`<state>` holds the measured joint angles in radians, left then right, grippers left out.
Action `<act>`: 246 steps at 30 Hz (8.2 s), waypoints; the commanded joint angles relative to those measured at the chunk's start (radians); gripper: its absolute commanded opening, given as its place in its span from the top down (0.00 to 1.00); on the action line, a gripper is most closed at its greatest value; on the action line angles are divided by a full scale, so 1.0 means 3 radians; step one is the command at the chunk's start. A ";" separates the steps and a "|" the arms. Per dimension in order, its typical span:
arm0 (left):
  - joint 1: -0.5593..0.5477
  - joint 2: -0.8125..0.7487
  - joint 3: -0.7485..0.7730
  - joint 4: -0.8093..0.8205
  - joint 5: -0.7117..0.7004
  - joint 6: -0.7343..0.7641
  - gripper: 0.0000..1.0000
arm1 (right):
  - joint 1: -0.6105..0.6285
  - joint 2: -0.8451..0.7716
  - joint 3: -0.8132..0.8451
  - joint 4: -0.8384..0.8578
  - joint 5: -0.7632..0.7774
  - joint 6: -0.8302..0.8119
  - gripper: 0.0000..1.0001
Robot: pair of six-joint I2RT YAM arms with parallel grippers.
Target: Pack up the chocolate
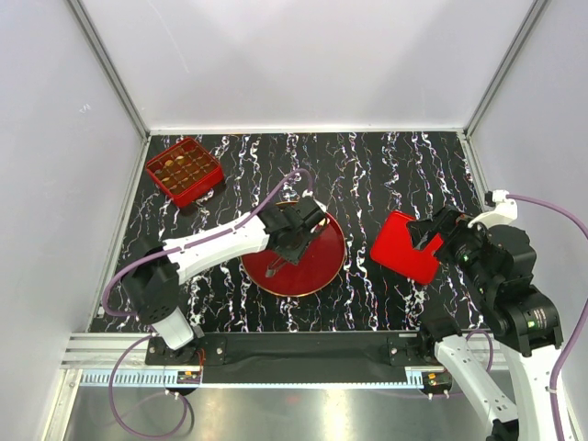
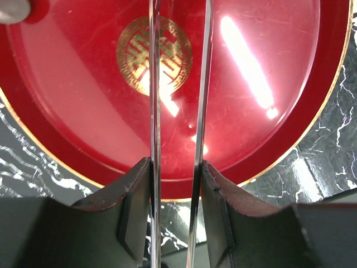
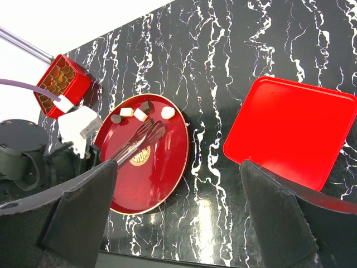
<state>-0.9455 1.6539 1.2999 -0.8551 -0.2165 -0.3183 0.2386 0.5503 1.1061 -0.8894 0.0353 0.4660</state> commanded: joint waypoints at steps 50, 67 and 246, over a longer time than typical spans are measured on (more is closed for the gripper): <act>0.3290 0.0648 0.1664 0.0099 -0.0153 0.0304 0.61 | 0.0002 0.0165 -0.0414 0.0658 -0.0286 0.0170 0.00; 0.3325 0.0869 0.1793 0.0059 -0.0408 0.0448 0.55 | -0.0003 0.0267 -0.0430 0.0705 -0.0184 0.0139 0.00; 0.2881 0.0685 0.2274 -0.0443 -0.0143 0.0478 0.55 | 0.0002 0.0042 -0.0399 0.0511 -0.0199 0.0185 0.00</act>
<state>-0.0429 1.9804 1.9766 -1.0008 -0.2989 -0.1829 0.2386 0.5777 0.9543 -0.7460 -0.0422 0.5201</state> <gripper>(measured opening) 0.450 0.994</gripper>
